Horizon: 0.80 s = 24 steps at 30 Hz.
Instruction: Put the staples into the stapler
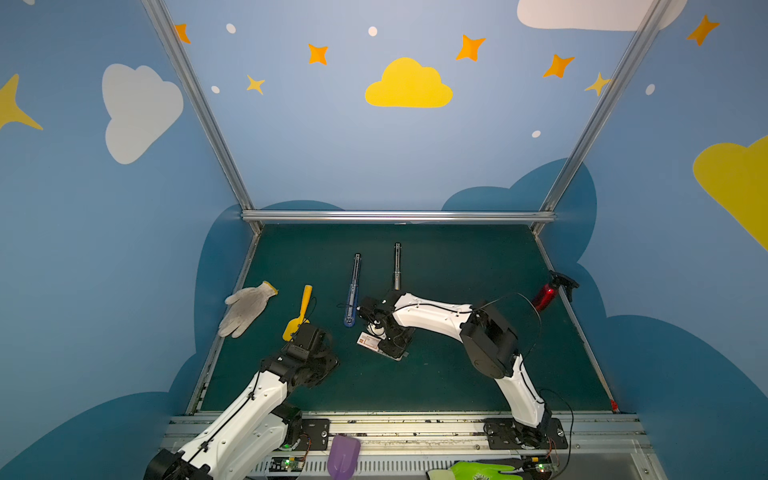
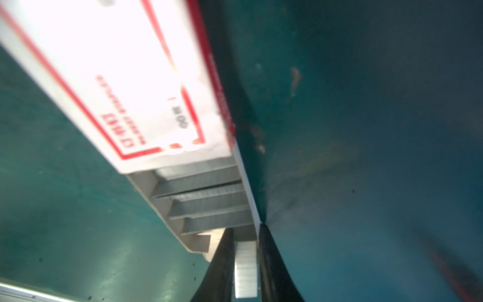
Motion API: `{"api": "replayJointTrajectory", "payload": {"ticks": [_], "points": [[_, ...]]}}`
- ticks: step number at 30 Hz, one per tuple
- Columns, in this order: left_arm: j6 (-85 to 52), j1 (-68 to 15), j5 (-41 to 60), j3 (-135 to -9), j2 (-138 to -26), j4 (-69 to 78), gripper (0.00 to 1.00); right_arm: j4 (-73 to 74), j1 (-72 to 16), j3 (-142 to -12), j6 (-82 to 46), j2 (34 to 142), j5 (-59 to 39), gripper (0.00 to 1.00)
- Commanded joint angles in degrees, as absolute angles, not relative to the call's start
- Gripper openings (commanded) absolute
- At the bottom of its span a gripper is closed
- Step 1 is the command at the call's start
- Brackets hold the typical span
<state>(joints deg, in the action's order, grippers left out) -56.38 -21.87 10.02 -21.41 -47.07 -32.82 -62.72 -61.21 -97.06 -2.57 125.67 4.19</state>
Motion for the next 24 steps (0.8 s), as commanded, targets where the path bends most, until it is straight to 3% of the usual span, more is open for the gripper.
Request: {"api": "replayJointTrajectory", "payload": {"ticks": [1,16,24], "points": [[-56.5,-21.6,10.1,-20.9,-46.8,-33.4,0.48,-63.0,-61.4,-96.2,-3.0,125.9,5.1,0.18],[-52.6,-21.6,10.4,-26.0,-50.6,-30.3,0.48,-55.3,-55.2,-85.4,-8.3,108.8,-1.5,0.18],[-49.8,-21.6,14.1,-31.9,-58.5,-28.4,0.48,-51.7,-52.7,-82.0,-8.8,108.6,-6.4,0.18]]}}
